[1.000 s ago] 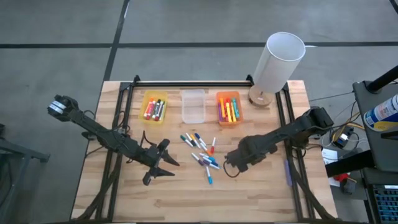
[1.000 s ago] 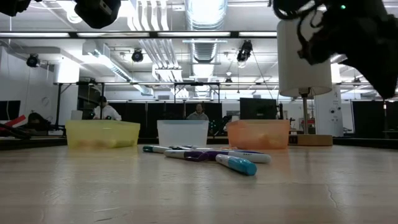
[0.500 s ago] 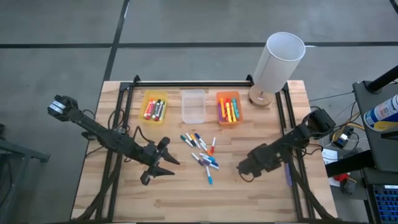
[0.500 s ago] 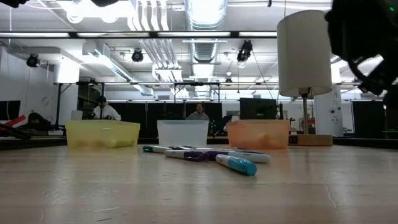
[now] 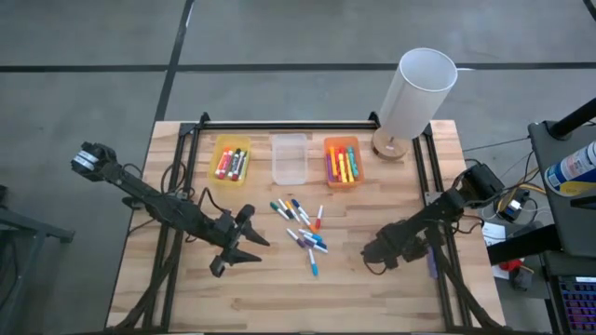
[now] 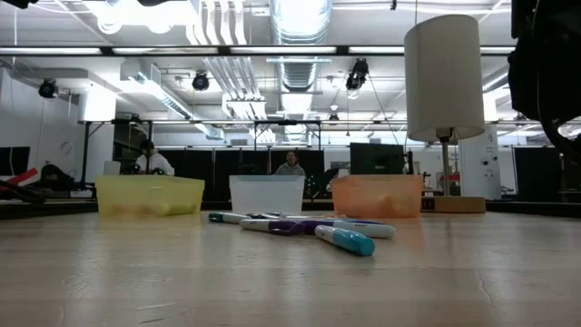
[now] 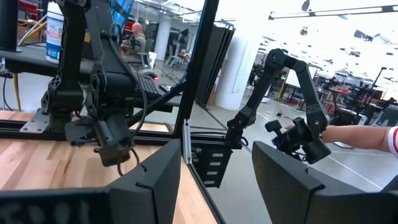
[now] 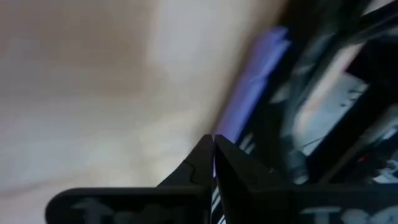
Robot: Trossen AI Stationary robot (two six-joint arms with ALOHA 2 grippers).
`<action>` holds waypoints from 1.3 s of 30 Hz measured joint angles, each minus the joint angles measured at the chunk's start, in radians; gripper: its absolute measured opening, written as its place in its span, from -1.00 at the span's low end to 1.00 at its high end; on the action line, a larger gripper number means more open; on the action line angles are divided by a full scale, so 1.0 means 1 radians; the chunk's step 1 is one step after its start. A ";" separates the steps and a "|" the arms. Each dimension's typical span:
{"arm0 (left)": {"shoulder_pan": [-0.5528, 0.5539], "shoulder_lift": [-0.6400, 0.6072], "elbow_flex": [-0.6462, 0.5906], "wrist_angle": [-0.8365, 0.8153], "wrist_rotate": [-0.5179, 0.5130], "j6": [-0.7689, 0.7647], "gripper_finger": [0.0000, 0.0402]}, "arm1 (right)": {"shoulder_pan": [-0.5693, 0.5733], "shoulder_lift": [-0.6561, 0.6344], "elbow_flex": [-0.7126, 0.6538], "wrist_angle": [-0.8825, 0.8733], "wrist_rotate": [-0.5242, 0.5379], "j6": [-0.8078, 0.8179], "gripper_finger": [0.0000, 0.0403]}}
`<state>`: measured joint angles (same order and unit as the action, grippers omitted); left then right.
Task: Pick & Place Markers
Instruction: Put the large purple highlighter pen into the orange bin
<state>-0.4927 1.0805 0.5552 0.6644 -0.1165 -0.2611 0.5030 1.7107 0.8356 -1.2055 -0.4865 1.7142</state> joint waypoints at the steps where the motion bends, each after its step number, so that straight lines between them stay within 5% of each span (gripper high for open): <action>1: 0.000 0.000 0.000 0.000 0.000 0.003 -0.04 | 0.003 0.000 0.000 0.028 -0.016 0.004 -0.96; 14: 0.000 0.000 0.004 0.002 0.000 0.033 -0.04 | 0.112 0.000 0.027 0.161 -0.373 0.079 -0.96; 21: 0.000 0.000 0.005 0.002 0.000 0.033 -0.04 | 0.140 0.000 -0.014 0.165 -0.368 0.097 -0.96; 29: 0.000 0.000 0.005 0.002 0.000 0.033 -0.04 | 0.147 0.000 -0.040 0.174 -0.223 0.093 -0.93; 39: 0.000 0.000 0.005 0.011 0.000 0.034 -0.04 | 0.148 0.000 -0.042 0.206 -0.182 0.111 -0.42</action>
<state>-0.4927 1.0805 0.5606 0.6754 -0.1169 -0.2273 0.6506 1.7103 0.7932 -0.9998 -0.6688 1.8252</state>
